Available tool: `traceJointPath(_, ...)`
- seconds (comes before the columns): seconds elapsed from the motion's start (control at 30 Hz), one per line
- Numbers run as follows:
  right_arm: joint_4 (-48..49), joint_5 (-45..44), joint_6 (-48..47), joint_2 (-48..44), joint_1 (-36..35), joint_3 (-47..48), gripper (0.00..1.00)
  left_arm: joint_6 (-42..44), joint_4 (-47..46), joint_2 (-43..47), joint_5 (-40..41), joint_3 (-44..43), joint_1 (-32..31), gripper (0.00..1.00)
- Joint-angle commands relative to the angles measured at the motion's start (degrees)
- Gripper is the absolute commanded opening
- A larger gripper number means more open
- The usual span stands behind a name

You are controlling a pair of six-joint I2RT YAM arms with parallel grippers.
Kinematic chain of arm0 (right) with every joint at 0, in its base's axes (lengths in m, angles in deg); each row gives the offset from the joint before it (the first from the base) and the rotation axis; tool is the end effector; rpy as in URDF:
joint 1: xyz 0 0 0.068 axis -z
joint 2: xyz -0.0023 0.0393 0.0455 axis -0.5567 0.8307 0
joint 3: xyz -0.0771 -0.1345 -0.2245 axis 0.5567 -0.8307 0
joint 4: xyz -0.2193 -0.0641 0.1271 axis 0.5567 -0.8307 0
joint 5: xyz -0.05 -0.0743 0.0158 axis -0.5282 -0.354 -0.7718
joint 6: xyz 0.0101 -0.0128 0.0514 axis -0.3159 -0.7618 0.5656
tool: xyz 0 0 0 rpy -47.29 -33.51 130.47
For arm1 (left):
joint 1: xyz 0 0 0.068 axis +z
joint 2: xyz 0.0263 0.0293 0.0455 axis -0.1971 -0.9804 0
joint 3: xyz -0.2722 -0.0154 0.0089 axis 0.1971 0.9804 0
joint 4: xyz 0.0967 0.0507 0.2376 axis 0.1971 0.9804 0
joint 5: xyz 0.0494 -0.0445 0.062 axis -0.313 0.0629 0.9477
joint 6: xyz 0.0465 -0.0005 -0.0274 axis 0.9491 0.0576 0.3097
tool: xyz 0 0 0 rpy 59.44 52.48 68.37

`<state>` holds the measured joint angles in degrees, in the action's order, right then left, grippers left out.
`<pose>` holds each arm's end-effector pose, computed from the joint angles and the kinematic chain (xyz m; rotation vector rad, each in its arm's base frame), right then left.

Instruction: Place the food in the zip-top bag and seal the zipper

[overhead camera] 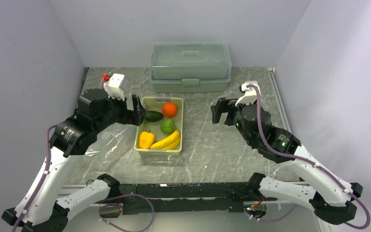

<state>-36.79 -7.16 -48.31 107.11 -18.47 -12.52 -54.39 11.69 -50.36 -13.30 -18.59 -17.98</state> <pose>0.1161 0.1175 0.4105 -0.0907 1.8104 0.3491 0.1355 -0.0756 0.4336 0.2240 2.0265 -0.4918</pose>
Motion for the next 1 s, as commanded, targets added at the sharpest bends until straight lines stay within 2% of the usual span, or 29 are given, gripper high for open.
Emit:
traceJointPath(0.0, -3.2, -3.2, 1.2, 0.0, -0.1, 1.1, 1.0, -1.0, 0.6, 2.2, 3.9, 0.1, -0.1, 1.0)
traceJointPath(0.3, -0.8, 5.2, -2.3, -0.2, -0.1, -1.6, 1.0, -2.4, 1.6, 2.4, 4.8, 3.5, -0.1, 1.0)
traceJointPath(0.53, -2.4, 8.2, -1.6, 7.0, -0.1, 0.2, 0.99, -2.6, 3.5, 1.8, 4.9, 5.8, -0.1, 1.0)
traceJointPath(0.83, 3.7, 14.7, 1.4, 14.4, -0.1, -1.2, 0.99, -3.1, 4.0, 1.9, 1.2, 8.0, -0.1, 1.0)
traceJointPath(0.97, 4.7, 15.0, 3.9, 19.7, -0.2, 0.1, 0.99, -3.7, 4.5, 2.3, 2.3, 8.1, -0.1, 1.0)
